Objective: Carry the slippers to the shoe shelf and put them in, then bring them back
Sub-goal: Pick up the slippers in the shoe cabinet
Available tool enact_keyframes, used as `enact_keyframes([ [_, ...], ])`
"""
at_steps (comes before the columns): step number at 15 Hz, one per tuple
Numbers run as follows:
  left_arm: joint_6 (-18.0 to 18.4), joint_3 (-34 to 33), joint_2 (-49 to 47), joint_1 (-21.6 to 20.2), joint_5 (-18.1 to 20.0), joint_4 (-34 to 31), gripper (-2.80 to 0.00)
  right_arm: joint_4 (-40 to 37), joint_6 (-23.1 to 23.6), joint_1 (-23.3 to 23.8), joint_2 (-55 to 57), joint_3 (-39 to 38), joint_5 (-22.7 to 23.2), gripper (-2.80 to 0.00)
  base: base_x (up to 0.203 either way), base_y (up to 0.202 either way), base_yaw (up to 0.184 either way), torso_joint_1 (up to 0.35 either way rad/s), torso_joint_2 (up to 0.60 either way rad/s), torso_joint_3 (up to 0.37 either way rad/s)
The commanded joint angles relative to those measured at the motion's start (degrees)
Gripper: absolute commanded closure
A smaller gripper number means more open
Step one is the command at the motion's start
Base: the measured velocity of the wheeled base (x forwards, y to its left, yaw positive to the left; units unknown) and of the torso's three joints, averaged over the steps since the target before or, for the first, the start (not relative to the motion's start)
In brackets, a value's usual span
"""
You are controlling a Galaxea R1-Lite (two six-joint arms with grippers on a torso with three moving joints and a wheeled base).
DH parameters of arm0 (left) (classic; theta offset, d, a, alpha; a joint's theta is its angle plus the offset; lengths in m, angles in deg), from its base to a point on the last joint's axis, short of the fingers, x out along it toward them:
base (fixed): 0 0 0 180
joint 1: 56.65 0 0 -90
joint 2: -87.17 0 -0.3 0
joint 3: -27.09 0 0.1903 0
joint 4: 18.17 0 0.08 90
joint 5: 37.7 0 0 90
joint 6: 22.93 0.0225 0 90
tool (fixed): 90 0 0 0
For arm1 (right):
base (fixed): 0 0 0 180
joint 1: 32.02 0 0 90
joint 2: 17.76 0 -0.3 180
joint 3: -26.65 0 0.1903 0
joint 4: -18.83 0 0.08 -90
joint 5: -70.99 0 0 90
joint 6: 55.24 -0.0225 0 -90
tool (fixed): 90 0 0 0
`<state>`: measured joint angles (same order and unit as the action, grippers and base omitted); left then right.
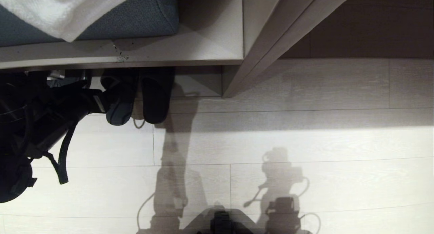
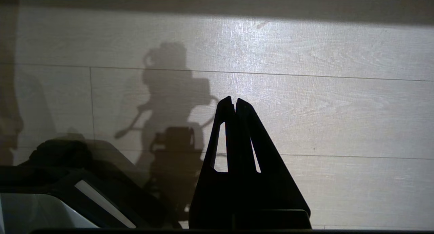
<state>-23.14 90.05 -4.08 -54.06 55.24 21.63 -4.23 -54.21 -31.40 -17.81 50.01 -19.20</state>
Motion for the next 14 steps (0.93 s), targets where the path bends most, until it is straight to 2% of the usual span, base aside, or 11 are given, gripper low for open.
enact_keyframes([
  [1,0.0,-3.4,2.7,-2.6,0.1,0.5,-2.80,0.0,0.0,0.0,-2.2,-2.3,0.0,0.00,0.000,0.000,0.000,0.000,0.00,0.000],
  [2,0.0,-4.4,4.1,-3.5,0.0,0.4,-2.80,0.0,0.0,0.0,-2.2,-2.3,0.0,0.00,0.000,0.000,0.000,0.000,0.00,0.000],
  [3,0.0,-5.0,4.9,-3.8,0.0,0.1,0.00,0.0,0.0,0.0,-2.2,-2.3,0.0,0.00,0.000,0.000,0.000,0.000,0.00,0.000],
  [7,0.0,-8.7,13.1,-6.0,-0.2,-2.8,0.00,0.0,0.0,0.0,-2.2,-2.3,0.0,0.00,0.000,0.000,0.000,0.000,0.00,0.000],
  [11,0.1,-10.9,19.9,-8.3,-0.3,-8.7,0.00,0.0,0.0,0.0,-2.2,-2.3,0.0,0.00,0.000,0.000,0.000,0.000,0.00,0.000],
  [14,0.2,-12.6,29.1,-11.2,-0.1,-14.6,0.00,0.0,0.0,0.0,-2.2,-2.3,0.0,0.00,0.000,0.000,0.000,0.000,0.00,0.000],
])
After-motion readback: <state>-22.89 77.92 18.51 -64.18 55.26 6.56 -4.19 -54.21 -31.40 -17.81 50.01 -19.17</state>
